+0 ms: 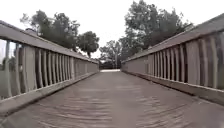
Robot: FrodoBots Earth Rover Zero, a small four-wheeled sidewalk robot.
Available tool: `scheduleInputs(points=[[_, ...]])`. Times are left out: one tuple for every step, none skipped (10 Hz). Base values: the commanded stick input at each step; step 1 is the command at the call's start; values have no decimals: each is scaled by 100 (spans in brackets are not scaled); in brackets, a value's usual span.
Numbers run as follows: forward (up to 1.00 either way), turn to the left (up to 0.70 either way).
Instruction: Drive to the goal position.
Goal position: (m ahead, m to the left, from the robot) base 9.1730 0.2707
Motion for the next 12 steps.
scheduleInputs(points=[[70,0],[70,0],[70,0],[70,0],[70,0],[70,0],[70,0],[70,0],[70,0],[70,0],[70,0],[70,0]])
